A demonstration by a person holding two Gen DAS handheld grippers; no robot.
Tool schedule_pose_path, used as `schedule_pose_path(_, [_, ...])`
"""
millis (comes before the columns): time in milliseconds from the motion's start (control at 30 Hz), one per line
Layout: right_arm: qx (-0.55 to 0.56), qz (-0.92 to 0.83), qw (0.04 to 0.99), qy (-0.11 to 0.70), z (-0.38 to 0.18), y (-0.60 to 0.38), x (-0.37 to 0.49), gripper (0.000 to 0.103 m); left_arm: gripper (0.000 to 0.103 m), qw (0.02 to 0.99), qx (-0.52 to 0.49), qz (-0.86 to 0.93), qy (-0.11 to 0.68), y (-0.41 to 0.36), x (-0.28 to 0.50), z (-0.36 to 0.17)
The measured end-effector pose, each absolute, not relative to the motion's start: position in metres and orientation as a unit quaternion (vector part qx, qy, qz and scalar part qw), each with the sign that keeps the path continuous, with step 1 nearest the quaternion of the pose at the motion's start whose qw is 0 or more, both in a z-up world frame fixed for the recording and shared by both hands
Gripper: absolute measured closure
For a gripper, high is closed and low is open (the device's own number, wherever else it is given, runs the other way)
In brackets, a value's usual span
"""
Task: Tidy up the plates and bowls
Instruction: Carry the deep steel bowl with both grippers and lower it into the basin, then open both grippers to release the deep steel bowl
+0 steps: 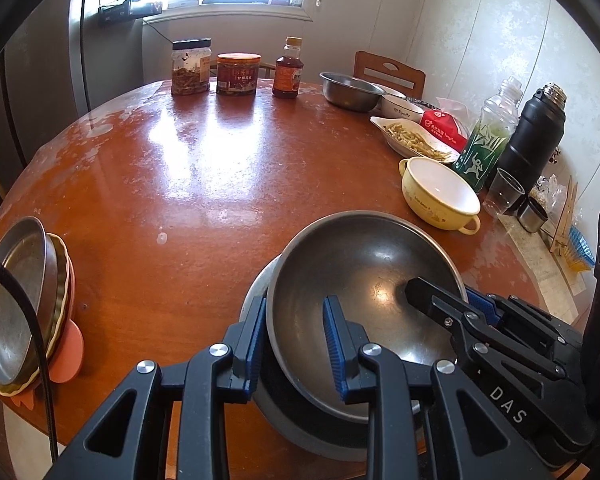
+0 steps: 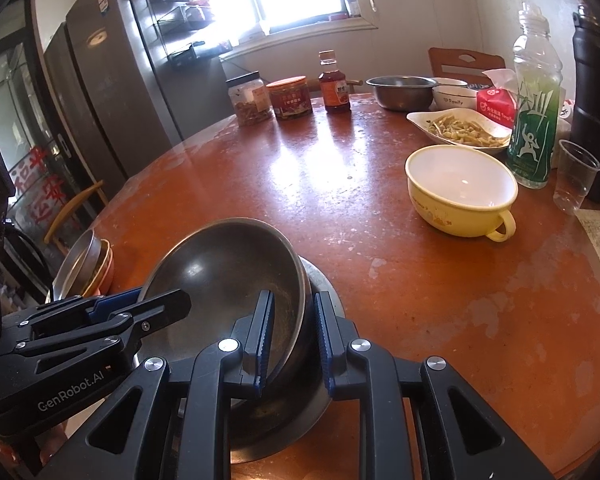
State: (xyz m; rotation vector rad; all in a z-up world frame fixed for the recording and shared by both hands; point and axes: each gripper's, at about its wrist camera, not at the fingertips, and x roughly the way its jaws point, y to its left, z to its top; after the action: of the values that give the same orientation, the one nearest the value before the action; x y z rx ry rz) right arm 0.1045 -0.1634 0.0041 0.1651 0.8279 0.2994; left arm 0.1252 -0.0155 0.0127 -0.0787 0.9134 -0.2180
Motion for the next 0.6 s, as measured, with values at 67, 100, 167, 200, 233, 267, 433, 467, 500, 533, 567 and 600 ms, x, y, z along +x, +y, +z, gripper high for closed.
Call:
schedule_pose_path(67, [0.078,0.144,0.902,0.4,0.0046,-0.1622,0.1034,0.081,0.074,0.891,-0.037,-0.105,0.44,-0.0161,0.1254,0.0124])
schedule_pose_path(100, [0.074,0.144,0.902,0.4,0.0047,-0.1609,0.103,0.081,0.074,0.891,-0.038,-0.106,0.439,-0.0164,0.1257,0.0126])
schedule_pose_path(167, [0.074,0.143,0.902,0.4,0.0048,-0.1606,0.1027,0.08,0.073,0.891,-0.041,-0.108,0.439,-0.0161,0.126,0.0126])
schedule_pose_path(200, [0.075,0.144,0.902,0.4,0.0049,-0.16,0.103,0.08,0.072,0.891,-0.041,-0.109,0.439,-0.0157,0.1258,0.0126])
schedule_pose_path(233, [0.076,0.144,0.902,0.401,0.005,-0.16,0.103,0.079,0.072,0.891,-0.042,-0.11,0.439,-0.0154,0.1257,0.0127])
schedule_pose_path(267, [0.076,0.144,0.902,0.4,0.0051,-0.1599,0.103,0.079,0.072,0.891,-0.042,-0.111,0.439,-0.0152,0.1255,0.0126])
schedule_pose_path(433, [0.08,0.146,0.902,0.399,0.0058,-0.1609,0.1024,0.076,0.071,0.892,-0.041,-0.113,0.436,-0.0154,0.1248,0.0129])
schedule_pose_path(467, [0.081,0.147,0.902,0.398,0.006,-0.161,0.1021,0.076,0.071,0.892,-0.042,-0.114,0.435,-0.0156,0.1246,0.0133])
schedule_pose_path(500, [0.084,0.148,0.902,0.397,0.0063,-0.1621,0.1022,0.075,0.071,0.892,-0.042,-0.115,0.434,-0.0155,0.1243,0.0137])
schedule_pose_path(533, [0.087,0.149,0.902,0.396,0.0067,-0.1632,0.1019,0.073,0.071,0.893,-0.042,-0.118,0.433,-0.0156,0.1236,0.0142])
schedule_pose_path(567, [0.088,0.15,0.903,0.393,0.008,-0.1638,0.1011,0.072,0.071,0.893,-0.043,-0.119,0.432,-0.0154,0.1225,0.0148])
schedule_pose_path(600, [0.087,0.151,0.904,0.389,0.0093,-0.1639,0.0997,0.069,0.07,0.894,-0.042,-0.121,0.43,-0.0158,0.1214,0.0158])
